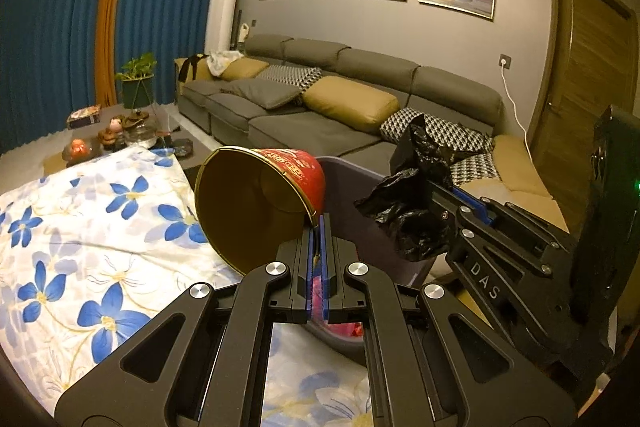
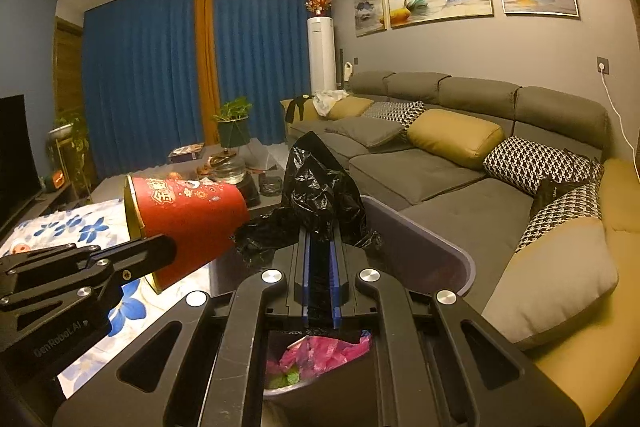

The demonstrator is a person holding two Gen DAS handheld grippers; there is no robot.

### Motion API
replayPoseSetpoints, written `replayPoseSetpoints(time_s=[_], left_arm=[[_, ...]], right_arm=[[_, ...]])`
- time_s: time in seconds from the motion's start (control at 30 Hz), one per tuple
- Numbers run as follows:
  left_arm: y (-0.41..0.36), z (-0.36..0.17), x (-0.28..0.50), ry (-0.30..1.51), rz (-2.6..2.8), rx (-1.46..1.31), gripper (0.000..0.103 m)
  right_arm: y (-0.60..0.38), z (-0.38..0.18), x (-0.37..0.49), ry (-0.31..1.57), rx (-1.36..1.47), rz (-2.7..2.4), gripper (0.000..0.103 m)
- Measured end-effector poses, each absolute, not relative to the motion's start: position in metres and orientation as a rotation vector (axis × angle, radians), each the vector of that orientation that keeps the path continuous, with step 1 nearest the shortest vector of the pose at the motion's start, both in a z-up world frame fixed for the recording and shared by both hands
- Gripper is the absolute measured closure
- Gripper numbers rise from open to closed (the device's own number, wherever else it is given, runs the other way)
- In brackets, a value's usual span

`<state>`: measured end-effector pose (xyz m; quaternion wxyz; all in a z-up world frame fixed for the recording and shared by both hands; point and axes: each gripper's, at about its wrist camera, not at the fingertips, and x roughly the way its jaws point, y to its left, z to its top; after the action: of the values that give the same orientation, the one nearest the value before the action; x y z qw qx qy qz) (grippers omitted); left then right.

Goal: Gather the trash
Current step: 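Carry the red cup and black bag over the grey bin with both grippers, then open both grippers to drop the red cup and black bag into the bin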

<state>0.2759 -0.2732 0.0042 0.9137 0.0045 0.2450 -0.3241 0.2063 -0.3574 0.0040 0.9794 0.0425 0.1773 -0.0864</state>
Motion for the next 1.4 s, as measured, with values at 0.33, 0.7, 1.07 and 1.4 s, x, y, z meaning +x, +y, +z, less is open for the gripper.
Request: replayPoseSetpoints(time_s=[0.33,0.7,1.07,1.4], left_arm=[[-0.292,-0.005,0.29,0.539,-0.686,0.017,0.101],[-0.296,-0.01,0.296,0.55,-0.693,0.025,0.101],[-0.299,-0.022,0.309,0.607,-0.741,0.001,0.097],[-0.264,-0.026,0.3,0.581,-0.638,-0.027,0.026]], right_arm=[[-0.359,-0.002,0.22,0.386,0.103,-0.194,0.094],[-0.364,-0.002,0.232,0.401,0.12,-0.209,0.094],[-0.375,-0.009,0.232,0.401,0.175,-0.211,0.064],[-0.381,-0.004,0.212,0.366,0.193,-0.258,0.04]])
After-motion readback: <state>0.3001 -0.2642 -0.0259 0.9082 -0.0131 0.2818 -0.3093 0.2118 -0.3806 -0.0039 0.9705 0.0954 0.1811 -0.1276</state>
